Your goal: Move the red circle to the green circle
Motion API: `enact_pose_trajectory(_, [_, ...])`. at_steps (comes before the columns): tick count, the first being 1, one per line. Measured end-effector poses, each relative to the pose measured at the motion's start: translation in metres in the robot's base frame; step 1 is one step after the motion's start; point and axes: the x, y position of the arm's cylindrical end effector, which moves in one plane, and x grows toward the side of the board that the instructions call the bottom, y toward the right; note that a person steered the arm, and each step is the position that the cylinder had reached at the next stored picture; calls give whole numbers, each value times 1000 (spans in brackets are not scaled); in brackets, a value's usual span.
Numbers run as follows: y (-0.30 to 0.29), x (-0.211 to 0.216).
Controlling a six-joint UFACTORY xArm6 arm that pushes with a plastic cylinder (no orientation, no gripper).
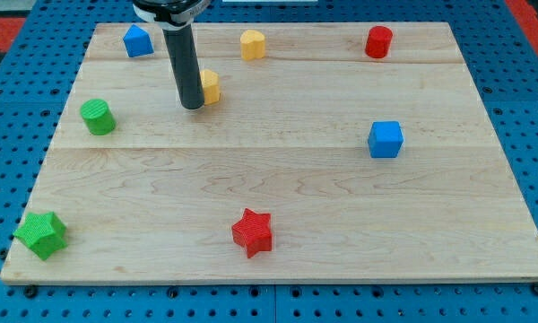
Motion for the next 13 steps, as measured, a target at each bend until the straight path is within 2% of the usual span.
enact_pose_trajectory(1, [31,3])
enact_pose_trajectory(2, [135,-13])
enact_pose_trajectory(3, [282,-54])
enact_pose_trajectory(4, [303,-116])
enact_pose_trajectory(5, [317,-152])
enact_pose_trajectory(6, [244,-133])
enact_pose_trajectory(7, [147,-74])
enact_pose_trajectory(8, [127,-8])
enact_pose_trajectory(9, [131,44])
enact_pose_trajectory(10, [95,64])
enact_pose_trajectory(11, [127,46])
enact_pose_trajectory(13, [67,41])
